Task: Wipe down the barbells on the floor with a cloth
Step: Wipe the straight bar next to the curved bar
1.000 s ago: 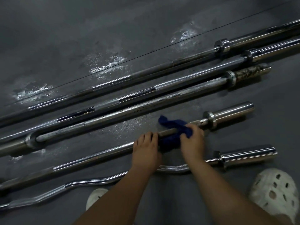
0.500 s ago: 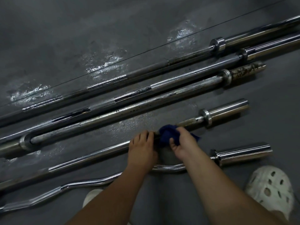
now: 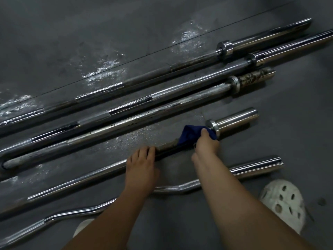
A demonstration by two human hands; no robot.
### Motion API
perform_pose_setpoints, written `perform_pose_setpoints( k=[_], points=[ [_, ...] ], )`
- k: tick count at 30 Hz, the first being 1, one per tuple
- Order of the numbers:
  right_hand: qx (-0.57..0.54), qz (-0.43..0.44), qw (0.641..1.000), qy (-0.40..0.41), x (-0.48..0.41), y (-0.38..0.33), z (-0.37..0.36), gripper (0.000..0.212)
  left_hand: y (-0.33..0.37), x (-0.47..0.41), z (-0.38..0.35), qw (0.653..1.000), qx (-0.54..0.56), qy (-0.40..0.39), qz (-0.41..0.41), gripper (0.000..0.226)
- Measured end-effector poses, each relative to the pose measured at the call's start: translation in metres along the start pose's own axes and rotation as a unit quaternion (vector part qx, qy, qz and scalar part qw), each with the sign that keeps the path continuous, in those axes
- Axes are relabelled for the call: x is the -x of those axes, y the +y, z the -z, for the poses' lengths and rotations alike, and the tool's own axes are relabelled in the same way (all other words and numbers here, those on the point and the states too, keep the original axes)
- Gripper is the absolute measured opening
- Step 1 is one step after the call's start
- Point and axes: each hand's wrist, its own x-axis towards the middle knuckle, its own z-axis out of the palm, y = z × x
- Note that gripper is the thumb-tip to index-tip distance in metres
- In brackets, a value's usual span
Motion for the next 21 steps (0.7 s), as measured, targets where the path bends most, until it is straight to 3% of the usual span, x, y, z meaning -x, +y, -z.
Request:
perform_pose_setpoints(
  k=[3, 6, 9, 11, 13, 15, 17, 21],
  points=[
    [0.044, -0.040, 0.998, 0.014, -0.009, -0.010, -0.018, 0.059, -0.002, -0.003, 0.002, 1.000, -0.003, -0.005, -0.002, 0.072],
    [0.064, -0.040, 0.994, -0.075, -0.013, -0.030, -0.028, 0.040, -0.002, -0.008, 0.005, 1.000, 0.004, -0.010, 0.005, 0.078],
    [0.096, -0.051, 0.989, -0.099, -0.009, -0.035, -0.033, 0.023, -0.006, -0.013, 0.005, 1.000, -0.004, -0.014, 0.011, 0.086],
    [0.197, 0.055, 0.967, -0.151, -0.008, -0.027, -0.034, 0.020, -0.009, -0.015, 0.004, 1.000, -0.005, -0.009, 0.020, 0.091],
    [0.256, 0.207, 0.935, -0.131, -0.012, -0.023, -0.030, 0.017, -0.011, -0.017, 0.005, 1.000, 0.001, -0.009, 0.020, 0.092],
    [0.308, 0.344, 0.885, -0.064, -0.013, -0.022, -0.031, 0.024, -0.012, -0.018, 0.006, 1.000, 0.005, -0.011, 0.021, 0.092],
    [0.401, 0.444, 0.799, -0.055, -0.001, -0.006, -0.035, 0.028, -0.013, -0.018, 0.004, 1.000, 0.005, -0.004, 0.021, 0.090],
    [0.534, 0.554, 0.554, -0.317, 0.031, 0.034, -0.051, 0.028, -0.012, -0.017, -0.002, 1.000, 0.010, 0.014, 0.017, 0.087]
  ],
)
